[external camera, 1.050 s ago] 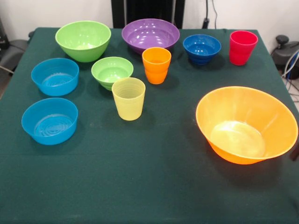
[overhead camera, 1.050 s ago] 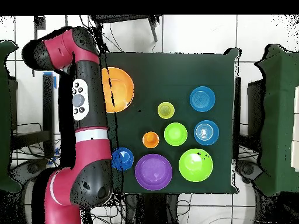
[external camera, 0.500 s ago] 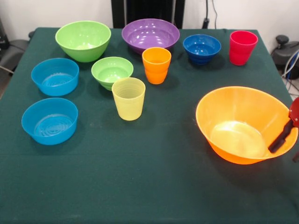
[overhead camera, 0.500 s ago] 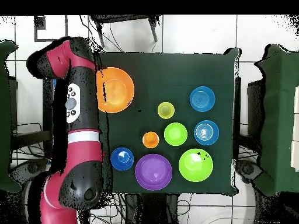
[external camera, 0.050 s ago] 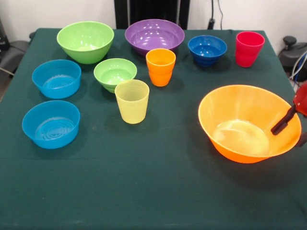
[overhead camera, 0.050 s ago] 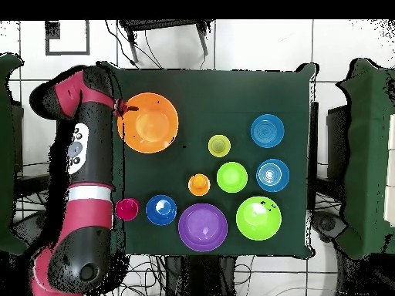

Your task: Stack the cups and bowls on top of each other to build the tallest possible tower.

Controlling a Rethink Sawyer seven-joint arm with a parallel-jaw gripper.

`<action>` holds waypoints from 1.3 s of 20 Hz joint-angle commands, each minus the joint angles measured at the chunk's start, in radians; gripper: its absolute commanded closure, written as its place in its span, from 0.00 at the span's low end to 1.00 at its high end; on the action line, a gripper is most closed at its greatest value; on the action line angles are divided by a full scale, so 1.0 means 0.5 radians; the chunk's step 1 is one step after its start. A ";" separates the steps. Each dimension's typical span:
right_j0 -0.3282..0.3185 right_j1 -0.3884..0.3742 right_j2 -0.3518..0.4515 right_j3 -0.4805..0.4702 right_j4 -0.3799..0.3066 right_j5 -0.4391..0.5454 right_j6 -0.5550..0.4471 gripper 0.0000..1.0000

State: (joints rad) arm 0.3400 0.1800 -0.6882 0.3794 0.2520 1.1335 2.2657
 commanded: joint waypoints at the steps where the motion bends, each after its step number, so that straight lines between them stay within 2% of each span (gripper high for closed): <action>1: 0.018 0.021 0.168 0.285 0.049 0.053 0.529 0.00; 11: -0.001 0.073 0.185 0.291 0.030 -0.165 0.541 0.00; 26: -0.040 0.182 0.084 0.057 0.114 -0.136 0.679 0.00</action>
State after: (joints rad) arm 0.3447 0.2155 -0.6897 0.4155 0.2815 1.0915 2.3358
